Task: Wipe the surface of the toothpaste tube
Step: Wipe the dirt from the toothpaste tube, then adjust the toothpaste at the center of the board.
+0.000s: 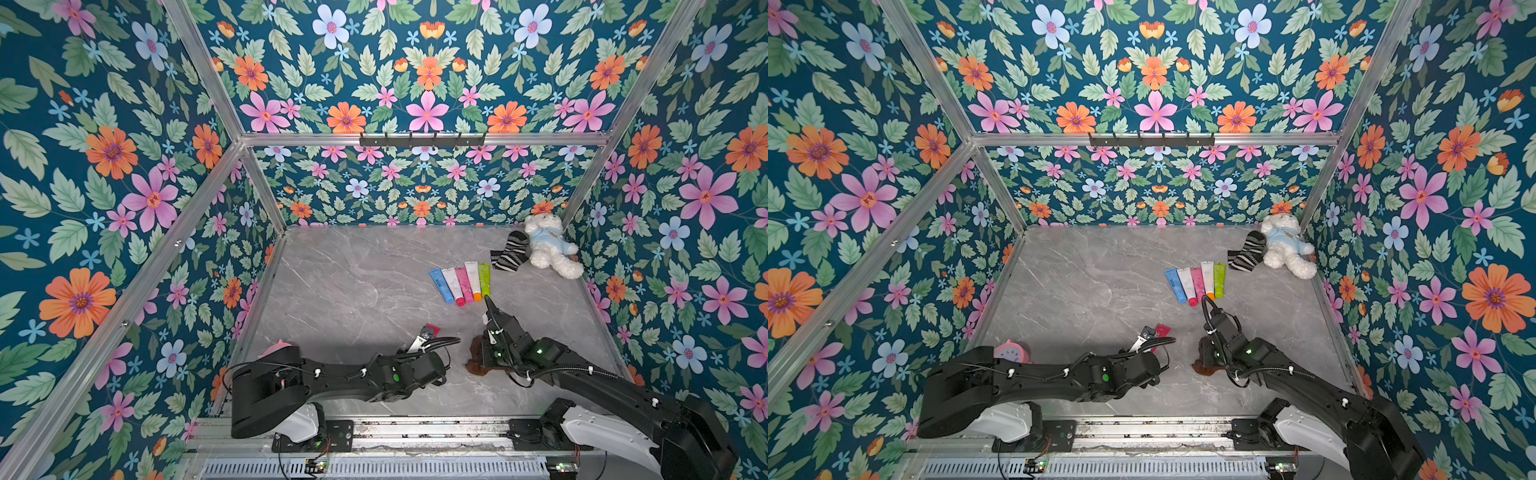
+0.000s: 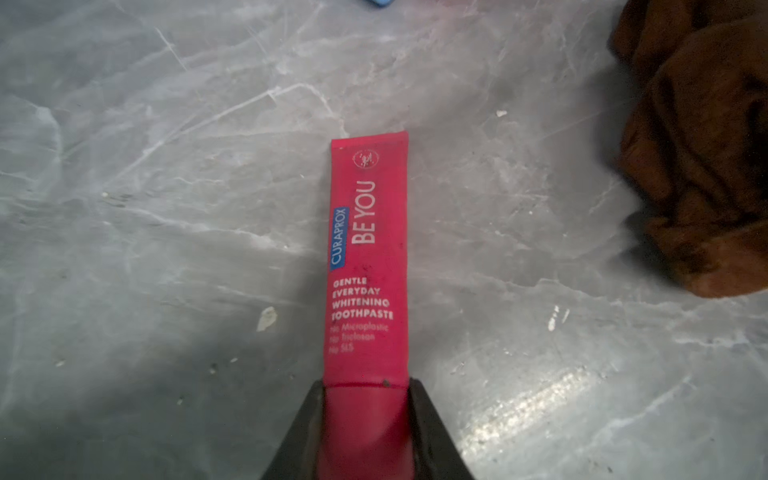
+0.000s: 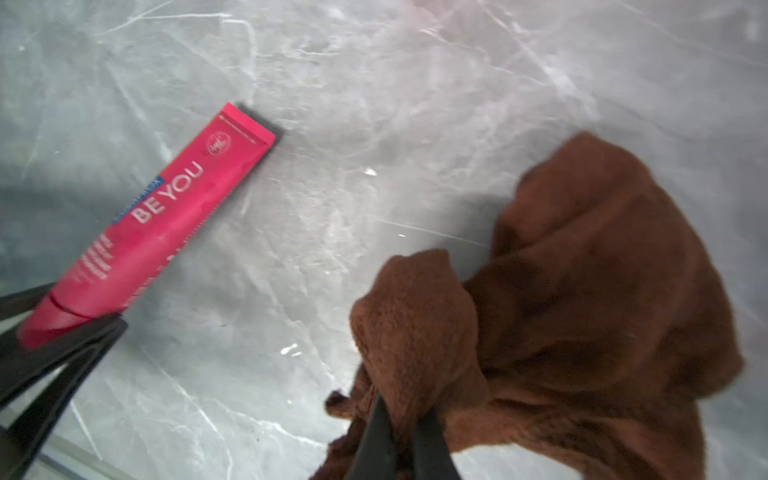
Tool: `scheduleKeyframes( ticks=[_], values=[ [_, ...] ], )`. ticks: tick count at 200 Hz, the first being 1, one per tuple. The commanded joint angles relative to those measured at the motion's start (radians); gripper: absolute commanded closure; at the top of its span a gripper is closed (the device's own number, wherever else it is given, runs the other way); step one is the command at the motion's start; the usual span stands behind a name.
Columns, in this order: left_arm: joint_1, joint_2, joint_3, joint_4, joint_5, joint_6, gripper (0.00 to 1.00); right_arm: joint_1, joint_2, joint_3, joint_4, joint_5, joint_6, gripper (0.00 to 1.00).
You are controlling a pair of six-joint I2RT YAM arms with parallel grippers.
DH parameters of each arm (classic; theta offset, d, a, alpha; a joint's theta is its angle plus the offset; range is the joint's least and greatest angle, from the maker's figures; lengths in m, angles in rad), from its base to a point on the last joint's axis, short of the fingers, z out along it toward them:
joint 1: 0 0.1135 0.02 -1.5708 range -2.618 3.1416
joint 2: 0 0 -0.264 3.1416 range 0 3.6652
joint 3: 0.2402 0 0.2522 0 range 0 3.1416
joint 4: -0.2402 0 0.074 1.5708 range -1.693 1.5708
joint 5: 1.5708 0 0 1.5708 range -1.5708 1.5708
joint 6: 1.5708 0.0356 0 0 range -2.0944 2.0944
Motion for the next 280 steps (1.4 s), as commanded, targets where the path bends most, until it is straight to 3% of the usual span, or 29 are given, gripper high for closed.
scheduleKeyframes(
  ticks=[1, 10, 26, 42, 60, 76, 95, 122, 139, 173, 280],
  values=[
    [0.003, 0.064, 0.043, -0.010, 0.070, -0.070, 0.98, -0.036, -0.036, -0.026, -0.012, -0.056, -0.018, 1.00],
    [0.001, 0.081, 0.051, -0.002, 0.087, -0.078, 0.92, -0.042, -0.051, -0.033, -0.007, -0.063, -0.018, 1.00],
    [-0.001, 0.072, 0.052, 0.021, 0.129, -0.093, 0.66, -0.048, -0.060, -0.039, -0.001, -0.071, -0.020, 1.00],
    [-0.003, 0.027, 0.053, 0.020, 0.148, -0.099, 0.48, -0.049, -0.049, -0.037, 0.000, -0.082, -0.021, 1.00],
    [0.003, -0.058, 0.056, 0.007, 0.148, -0.087, 0.40, -0.049, -0.045, -0.037, 0.002, -0.090, -0.025, 1.00],
    [0.055, -0.141, 0.051, 0.005, 0.198, -0.047, 0.40, -0.049, -0.051, -0.041, 0.005, -0.097, -0.026, 1.00],
    [0.191, -0.207, 0.029, 0.039, 0.371, 0.015, 0.39, -0.049, -0.061, -0.047, 0.011, -0.103, -0.025, 1.00],
    [0.376, -0.223, 0.008, 0.081, 0.586, 0.076, 0.42, -0.049, -0.055, -0.048, 0.016, -0.112, -0.027, 1.00],
    [0.439, -0.191, -0.001, 0.121, 0.736, 0.095, 0.44, -0.049, -0.049, -0.047, 0.020, -0.113, -0.029, 1.00],
    [0.471, -0.083, -0.008, 0.185, 0.864, 0.102, 0.53, -0.049, -0.037, -0.045, 0.026, -0.120, -0.031, 1.00],
    [0.507, 0.129, 0.014, 0.306, 1.000, 0.095, 0.58, -0.049, -0.036, -0.048, 0.033, -0.135, -0.034, 1.00]
  ],
)
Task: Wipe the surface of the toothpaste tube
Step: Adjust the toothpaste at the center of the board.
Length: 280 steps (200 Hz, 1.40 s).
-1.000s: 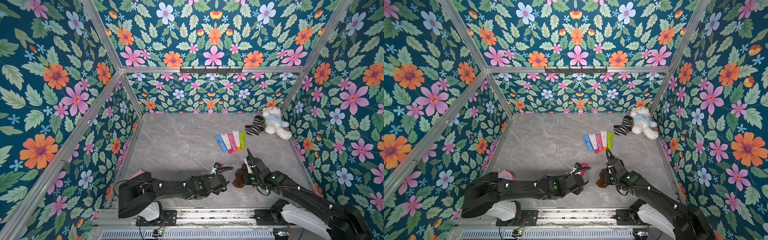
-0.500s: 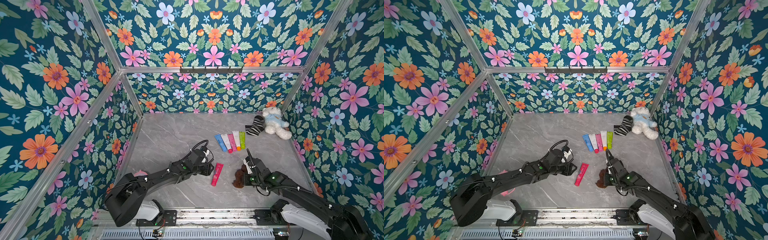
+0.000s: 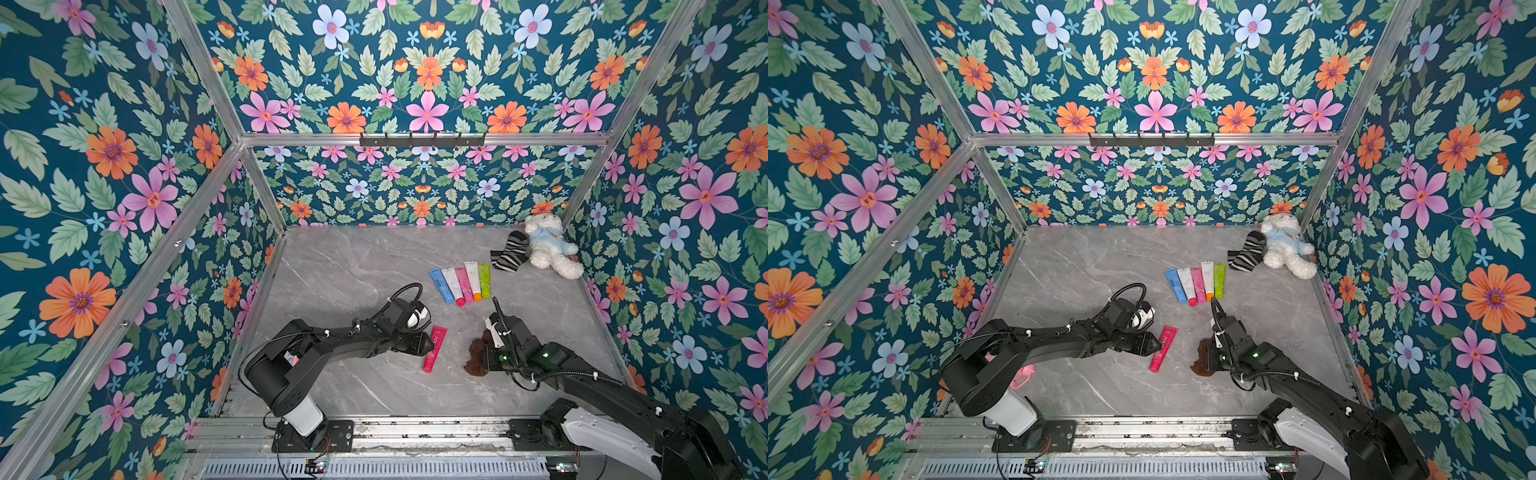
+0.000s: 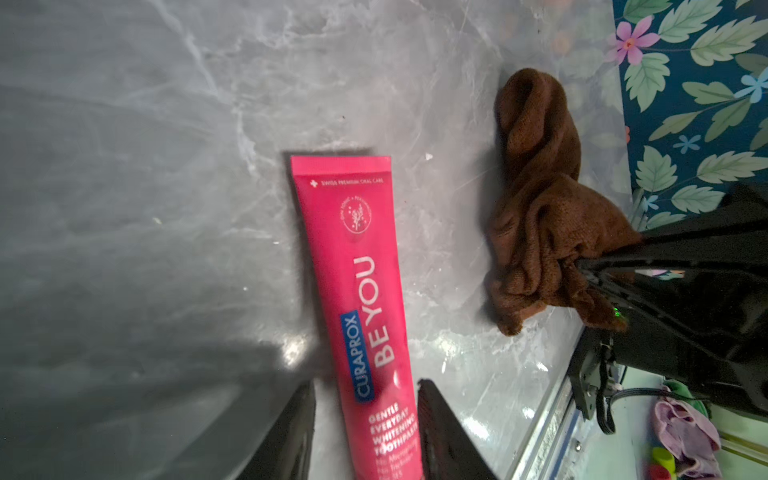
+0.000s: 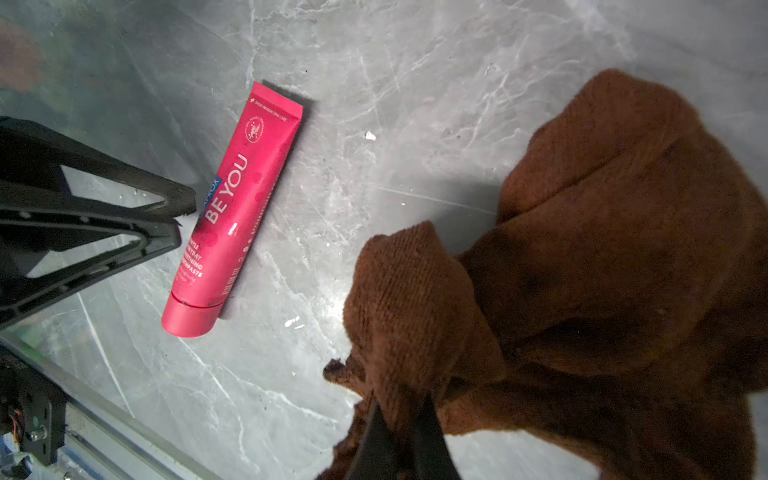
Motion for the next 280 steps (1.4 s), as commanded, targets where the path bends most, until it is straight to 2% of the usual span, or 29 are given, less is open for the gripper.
scheduleKeyframes(
  ticks=[1, 43, 71, 112, 130, 158, 195, 216, 252, 280],
  values=[
    [0.001, 0.018, 0.006, 0.046, 0.040, 0.005, 0.58, 0.000, -0.003, 0.000, 0.005, -0.004, -0.007, 1.00],
    [-0.001, 0.044, -0.003, 0.020, 0.004, 0.016, 0.60, 0.001, -0.001, 0.000, 0.009, -0.010, -0.009, 1.00],
    [-0.008, 0.068, -0.004, 0.017, -0.017, 0.016, 0.66, 0.000, -0.001, -0.001, 0.010, -0.013, -0.011, 1.00],
    [-0.037, 0.076, 0.010, -0.024, -0.093, 0.016, 0.92, 0.000, -0.001, 0.000, 0.010, -0.013, -0.011, 1.00],
    [-0.044, 0.051, 0.007, -0.057, -0.149, 0.015, 0.99, 0.001, -0.001, -0.001, 0.010, -0.013, -0.011, 1.00],
    [-0.063, -0.028, 0.036, -0.216, -0.314, 0.035, 1.00, 0.000, 0.000, -0.001, 0.012, -0.016, -0.012, 1.00],
    [-0.079, -0.137, 0.126, -0.573, -0.654, 0.061, 1.00, 0.001, 0.001, -0.001, 0.012, -0.018, -0.012, 1.00],
    [-0.079, -0.155, 0.181, -0.761, -0.835, 0.049, 1.00, 0.001, -0.001, -0.001, 0.014, -0.020, -0.014, 1.00],
    [-0.080, -0.071, 0.246, -0.887, -0.994, 0.026, 1.00, 0.001, 0.005, 0.000, 0.017, -0.023, -0.017, 1.00],
    [-0.080, 0.032, 0.281, -0.904, -1.055, 0.005, 1.00, 0.001, 0.005, -0.001, 0.017, -0.025, -0.017, 1.00]
  ],
)
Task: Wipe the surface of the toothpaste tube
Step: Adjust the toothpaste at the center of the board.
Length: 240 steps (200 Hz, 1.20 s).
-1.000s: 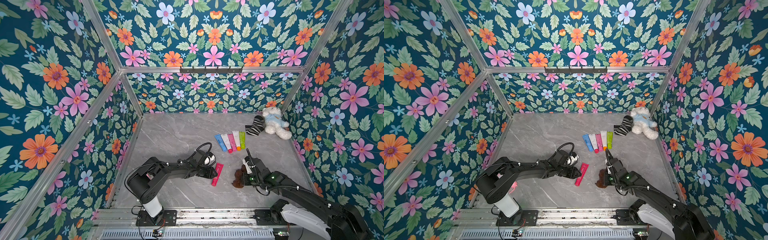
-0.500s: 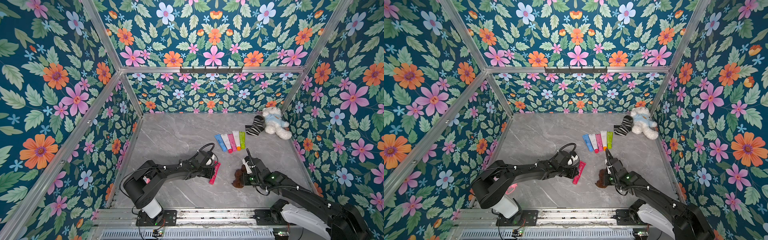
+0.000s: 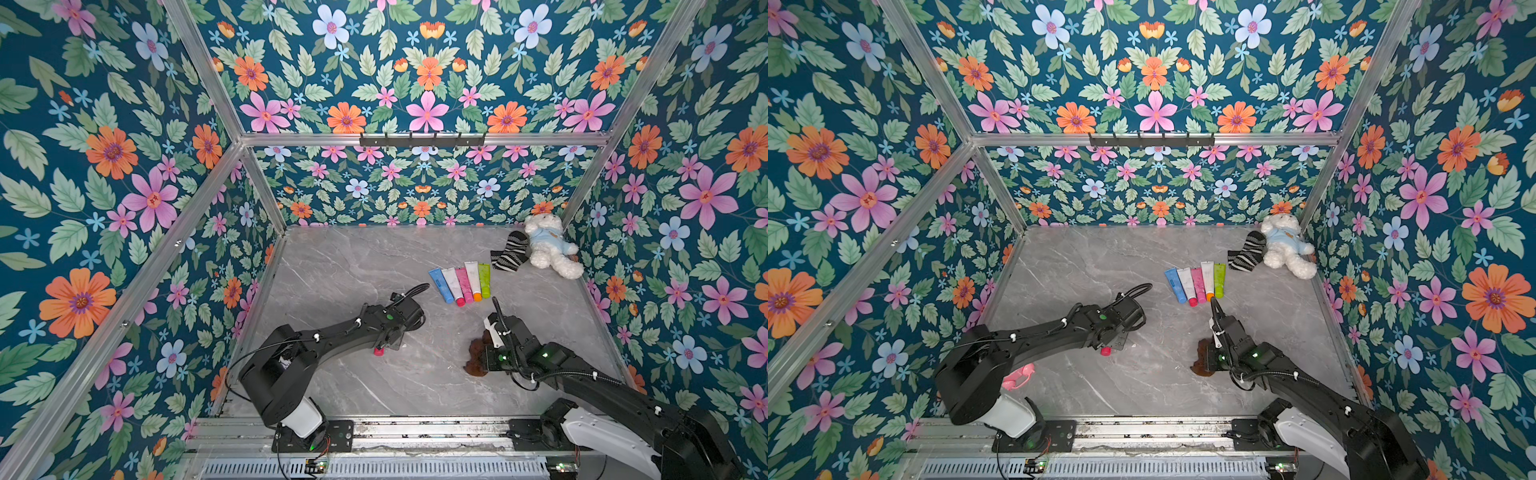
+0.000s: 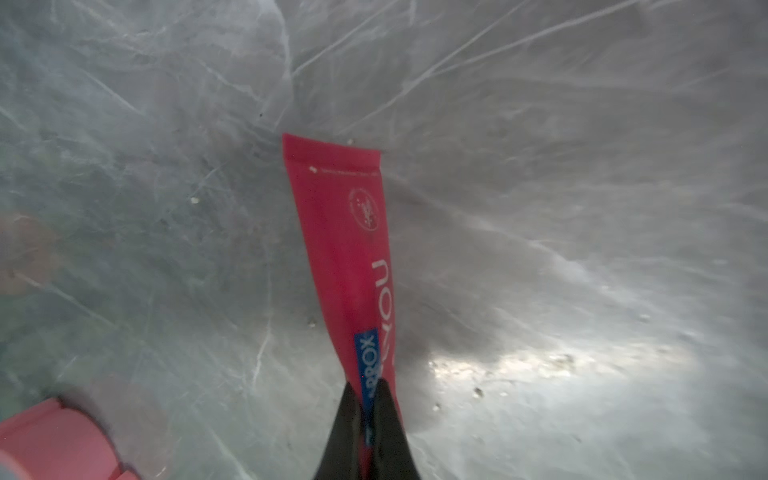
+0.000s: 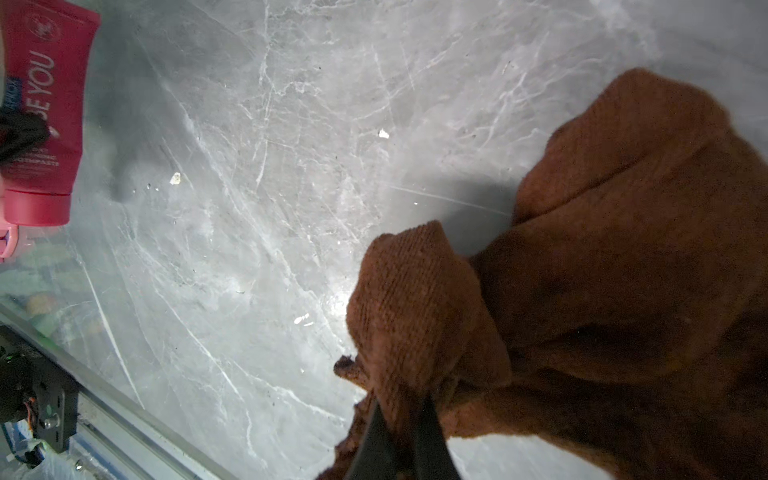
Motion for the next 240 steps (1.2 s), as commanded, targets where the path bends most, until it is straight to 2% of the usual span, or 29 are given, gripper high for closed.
scheduleKeyframes(
  ticks=[1, 40, 97, 134, 156, 182, 206, 223, 240],
  values=[
    [-0.001, 0.057, 0.024, -0.089, -0.135, -0.031, 1.00, 0.001, 0.001, 0.001, 0.002, -0.002, -0.010, 1.00],
    [-0.059, 0.157, 0.088, -0.084, -0.148, -0.055, 1.00, 0.001, 0.016, 0.006, 0.007, -0.007, -0.014, 1.00],
    [-0.128, 0.311, 0.165, -0.066, -0.141, -0.065, 0.90, 0.001, 0.021, 0.007, 0.008, -0.009, -0.016, 1.00],
    [-0.177, 0.330, 0.200, -0.049, -0.121, -0.073, 0.65, 0.001, 0.020, 0.006, 0.008, -0.011, -0.017, 1.00],
    [-0.211, 0.322, 0.215, -0.027, -0.095, -0.073, 0.62, 0.001, 0.020, 0.006, 0.008, -0.013, -0.017, 1.00],
    [-0.239, 0.268, 0.208, 0.000, -0.087, -0.079, 0.62, 0.001, 0.018, 0.006, 0.008, -0.013, -0.017, 1.00],
    [-0.241, 0.143, 0.143, 0.041, -0.106, -0.098, 0.62, 0.000, 0.017, 0.004, 0.008, -0.014, -0.017, 1.00],
    [-0.233, 0.022, 0.069, 0.064, -0.118, -0.116, 0.58, 0.001, 0.013, 0.004, 0.008, -0.014, -0.017, 1.00],
    [-0.207, -0.116, -0.038, 0.137, -0.055, -0.113, 0.49, 0.001, 0.012, 0.003, 0.008, -0.016, -0.019, 1.00]
  ],
)
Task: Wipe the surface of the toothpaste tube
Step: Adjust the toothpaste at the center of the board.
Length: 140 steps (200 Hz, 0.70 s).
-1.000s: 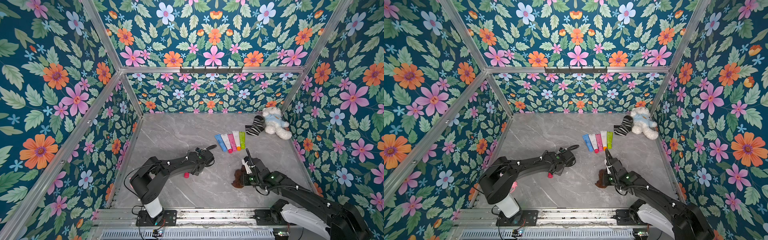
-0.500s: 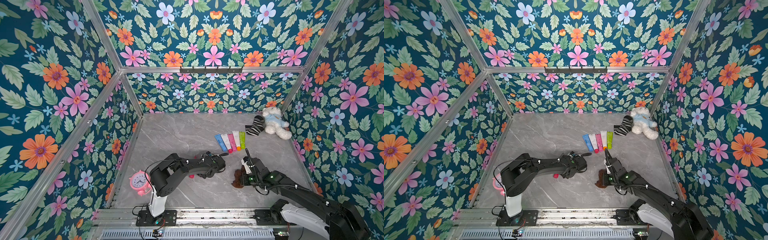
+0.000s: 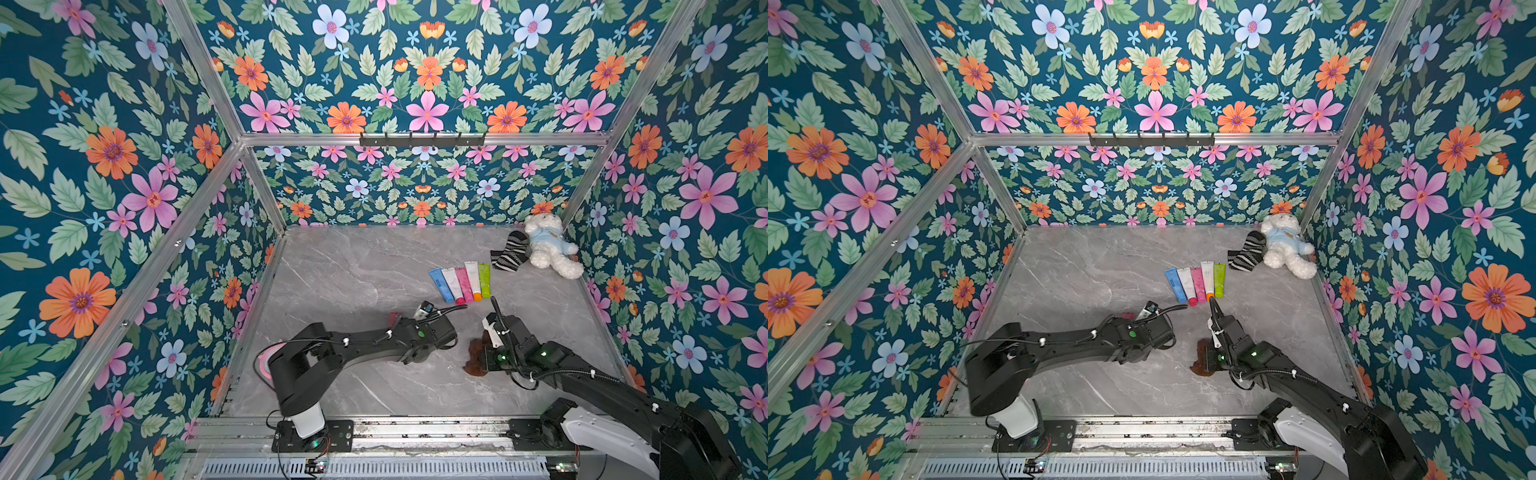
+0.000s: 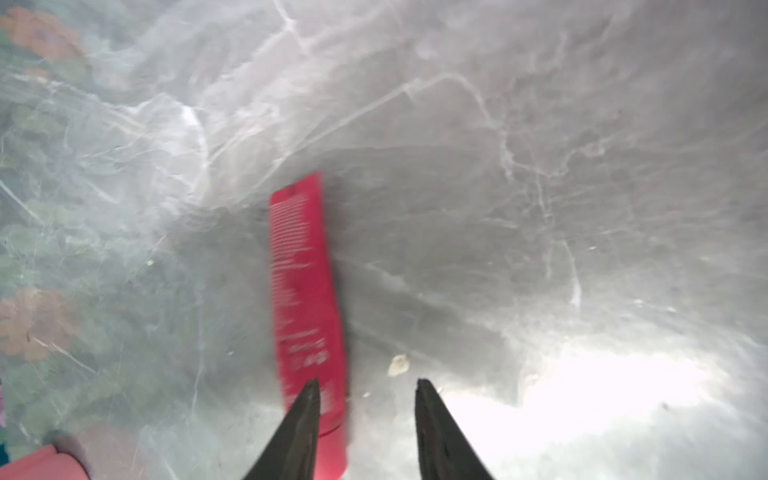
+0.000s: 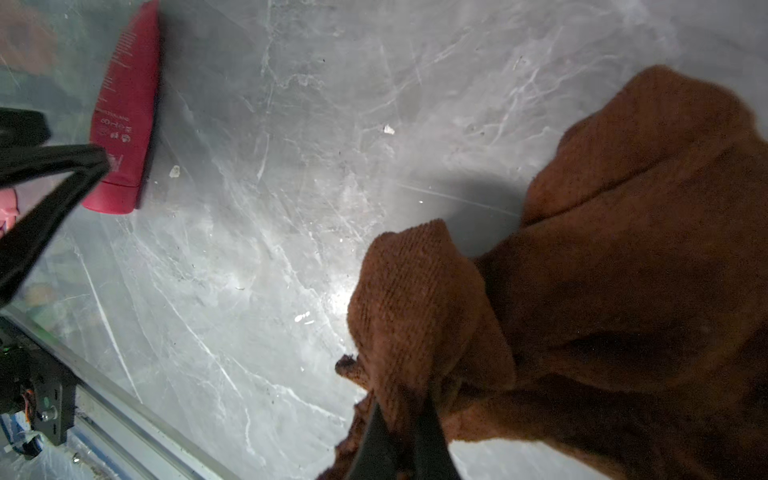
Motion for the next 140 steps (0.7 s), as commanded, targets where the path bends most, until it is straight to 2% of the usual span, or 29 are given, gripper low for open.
scheduleKeyframes(
  ticks=[1, 28, 53, 96, 128, 140],
  values=[
    [0.025, -0.146, -0.102, 0.081, 0.049, -0.029, 0.48, 0.001, -0.003, 0.000, 0.002, -0.005, -0.003, 1.00],
    [0.095, -0.336, -0.299, 0.249, 0.164, 0.011, 0.27, 0.001, -0.001, 0.000, 0.003, -0.009, -0.006, 1.00],
    [0.166, -0.418, -0.433, 0.365, 0.283, 0.020, 0.23, 0.001, 0.000, 0.000, 0.004, -0.010, -0.006, 1.00],
    [0.184, -0.377, -0.492, 0.458, 0.330, 0.020, 0.26, 0.001, 0.006, 0.002, 0.006, -0.010, -0.006, 1.00],
    [0.197, -0.302, -0.474, 0.452, 0.311, 0.023, 0.39, 0.001, 0.006, 0.002, 0.006, -0.009, -0.006, 1.00],
    [0.197, -0.288, -0.469, 0.438, 0.288, 0.013, 0.47, 0.001, 0.006, 0.002, 0.006, -0.009, -0.006, 1.00]
  ],
)
